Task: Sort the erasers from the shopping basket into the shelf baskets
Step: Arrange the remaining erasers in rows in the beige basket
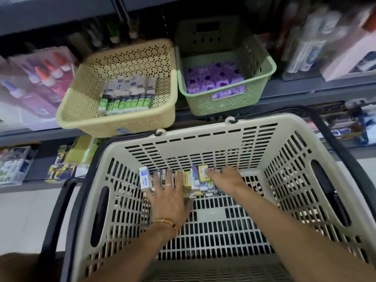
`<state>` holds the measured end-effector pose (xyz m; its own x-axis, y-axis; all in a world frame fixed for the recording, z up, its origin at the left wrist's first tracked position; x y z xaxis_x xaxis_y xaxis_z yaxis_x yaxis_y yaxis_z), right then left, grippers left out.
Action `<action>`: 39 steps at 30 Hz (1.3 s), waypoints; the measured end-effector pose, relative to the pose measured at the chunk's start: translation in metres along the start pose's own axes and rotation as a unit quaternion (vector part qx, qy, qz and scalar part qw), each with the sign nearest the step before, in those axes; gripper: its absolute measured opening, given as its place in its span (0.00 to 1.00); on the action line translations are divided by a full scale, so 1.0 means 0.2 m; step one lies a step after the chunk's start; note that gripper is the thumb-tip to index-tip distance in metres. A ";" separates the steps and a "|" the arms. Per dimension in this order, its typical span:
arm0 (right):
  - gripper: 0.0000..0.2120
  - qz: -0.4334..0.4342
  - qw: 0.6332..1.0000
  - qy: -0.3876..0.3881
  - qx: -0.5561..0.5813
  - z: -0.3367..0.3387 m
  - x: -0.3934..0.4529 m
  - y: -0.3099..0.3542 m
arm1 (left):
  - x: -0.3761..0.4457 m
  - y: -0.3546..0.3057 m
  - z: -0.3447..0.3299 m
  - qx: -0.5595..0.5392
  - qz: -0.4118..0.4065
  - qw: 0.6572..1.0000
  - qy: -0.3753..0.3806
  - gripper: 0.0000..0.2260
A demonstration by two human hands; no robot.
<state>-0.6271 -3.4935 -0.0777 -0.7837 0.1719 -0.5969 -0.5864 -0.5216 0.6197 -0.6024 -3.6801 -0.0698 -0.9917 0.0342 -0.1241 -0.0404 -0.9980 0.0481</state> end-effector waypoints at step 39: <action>0.13 -0.069 0.983 0.069 0.158 0.02 0.00 -0.12 | 0.10 -0.24 0.02 -0.005 -0.244 0.970 0.000 0.25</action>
<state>-0.6136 -3.4775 -0.0898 -0.6700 0.0972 -0.7360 -0.7365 -0.2118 0.6425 -0.6210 -3.6314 -0.0704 -0.8547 0.5026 -0.1298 -0.5037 -0.8635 -0.0270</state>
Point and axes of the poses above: each hand's wrist, its own x-axis towards the middle knuckle, its own z-axis out of the back of the hand, y = z × x, the point moved 9 cm from there along x, towards the middle knuckle, and after that the axes turned 6 degrees about -y, right-handed, at the moved point
